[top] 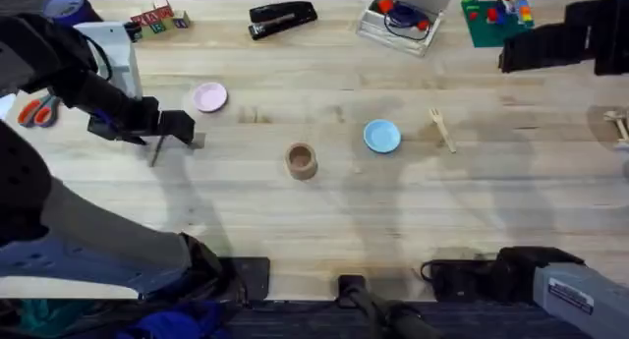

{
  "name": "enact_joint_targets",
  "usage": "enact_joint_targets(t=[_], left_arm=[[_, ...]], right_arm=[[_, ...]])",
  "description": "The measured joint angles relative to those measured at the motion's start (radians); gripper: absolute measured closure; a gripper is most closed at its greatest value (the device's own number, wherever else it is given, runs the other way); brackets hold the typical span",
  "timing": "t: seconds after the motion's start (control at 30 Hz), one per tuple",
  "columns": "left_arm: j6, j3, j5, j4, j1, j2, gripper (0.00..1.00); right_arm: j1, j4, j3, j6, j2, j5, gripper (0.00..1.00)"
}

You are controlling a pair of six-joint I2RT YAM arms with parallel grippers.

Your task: Pick up a utensil and set it on the pink plate, then put the other utensil in the container.

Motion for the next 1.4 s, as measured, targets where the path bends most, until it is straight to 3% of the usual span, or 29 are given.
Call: enact_joint_targets(t=[0.77,0.8,0.87,1.0,1.03,1.27,1.4], left_arm=[[0.000,0.028,-0.026,-0.031,-0.007,0.025,0.006],[0.000,0.028,-0.028,-0.031,-0.007,0.025,0.034],[0.002,0.029,-0.036,-0.031,-0.006,0.026,0.207],[0.000,0.032,-0.034,-0.041,-0.006,0.027,0.832],[0.003,0.033,-0.032,-0.043,-0.006,0.027,0.921],[-0.004,0.043,-0.032,-0.059,-0.006,0.031,0.952],[-0.007,0.097,-0.029,-0.127,-0.005,0.069,0.958]], right_arm=[[0.000,0.000,0.000,0.000,0.000,0.000,0.006],[0.000,0.000,0.000,0.000,0.000,0.000,0.005],[0.000,0.000,0.000,0.000,0.000,0.000,0.006],[0.000,0.000,0.000,0.000,0.000,0.000,0.007],[0.000,0.000,0.000,0.000,0.000,0.000,0.005],[0.000,0.000,0.000,0.000,0.000,0.000,0.006],[0.000,0.000,0.000,0.000,0.000,0.000,0.006]])
